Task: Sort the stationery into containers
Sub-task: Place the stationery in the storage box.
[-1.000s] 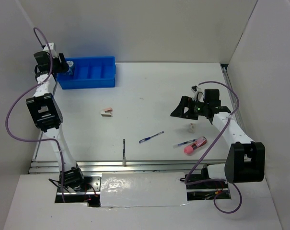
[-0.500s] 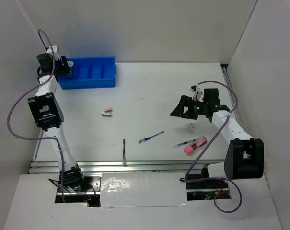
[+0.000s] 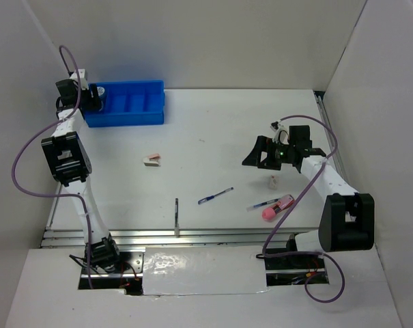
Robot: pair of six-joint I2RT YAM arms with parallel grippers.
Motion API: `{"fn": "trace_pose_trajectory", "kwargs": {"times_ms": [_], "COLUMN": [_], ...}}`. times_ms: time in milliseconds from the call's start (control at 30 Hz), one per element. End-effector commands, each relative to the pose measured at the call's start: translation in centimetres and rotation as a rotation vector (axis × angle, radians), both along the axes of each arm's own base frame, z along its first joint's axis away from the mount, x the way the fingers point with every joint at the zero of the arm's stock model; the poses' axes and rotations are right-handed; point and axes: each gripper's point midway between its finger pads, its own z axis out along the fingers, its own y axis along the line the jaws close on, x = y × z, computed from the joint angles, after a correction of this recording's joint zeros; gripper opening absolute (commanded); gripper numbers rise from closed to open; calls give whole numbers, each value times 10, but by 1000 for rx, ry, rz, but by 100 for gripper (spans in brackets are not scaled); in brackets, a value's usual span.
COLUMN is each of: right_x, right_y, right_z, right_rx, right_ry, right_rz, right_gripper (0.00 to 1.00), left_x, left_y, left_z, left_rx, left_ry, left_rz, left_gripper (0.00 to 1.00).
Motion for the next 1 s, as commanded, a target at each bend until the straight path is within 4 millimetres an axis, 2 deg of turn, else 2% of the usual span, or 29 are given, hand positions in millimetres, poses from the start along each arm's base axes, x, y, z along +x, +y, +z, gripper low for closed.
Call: {"fn": "trace_pose_trajectory", "kwargs": {"times_ms": [0, 167, 300, 333, 433, 467, 533, 567, 633, 667, 733, 767, 800, 833, 867, 900, 933, 967], "right_x": [9, 9, 9, 9, 9, 9, 10, 8, 8, 8, 7, 6, 6, 4, 4, 2, 0, -1], "right_y": [3, 3, 3, 3, 4, 4, 4, 5, 5, 5, 5, 3, 2, 0, -2, -4, -6, -10], "right_z": [16, 16, 17, 17, 19, 21, 25, 25, 28, 31, 34, 37, 38, 43, 45, 46, 52, 54], "right_rx": [-13, -13, -13, -12, -11, -10, -10, -9, -10, -12, -18, -24, -31, -48, -61, -75, -97, -122], "right_ry": [-64, -63, -65, -66, -70, -73, -85, -82, -93, -101, -110, -125, -131, -158, -170, -176, -212, -227], "right_rz": [23, 24, 23, 23, 26, 27, 27, 28, 30, 29, 31, 30, 28, 27, 24, 22, 26, 17], "right_gripper": [100, 100, 100, 100, 100, 100, 100, 100, 100, 100, 100, 100, 100, 100, 100, 100, 100, 100], "left_x": [10, 8, 8, 8, 7, 7, 7, 7, 3, -4, -14, -28, -36, -53, -65, -85, -94, -105], "left_y": [2, 2, 0, 0, 1, 2, 2, -5, -10, -19, -31, -40, -52, -63, -76, -88, -95, -104], "left_z": [16, 11, 16, 18, 36, 55, 77, 106, 140, 177, 210, 238, 243, 257, 255, 274, 253, 246], "left_rx": [24, 16, 18, 18, 23, 33, 44, 17, 21, 27, 18, 17, 1, -1, -20, -7, -11, -27], "left_ry": [-64, -49, -57, -59, -94, -131, -174, -224, -282, -340, -385, -419, -412, -419, -385, -395, -337, -303], "left_rz": [-7, -5, -13, -9, 2, 5, -2, -14, -38, -71, -106, -129, -176, -201, -245, -271, -294, -315], "left_gripper": [48, 56, 77, 92, 99, 99, 99, 99, 98, 97, 95, 94, 92, 91, 88, 87, 85, 84]}}
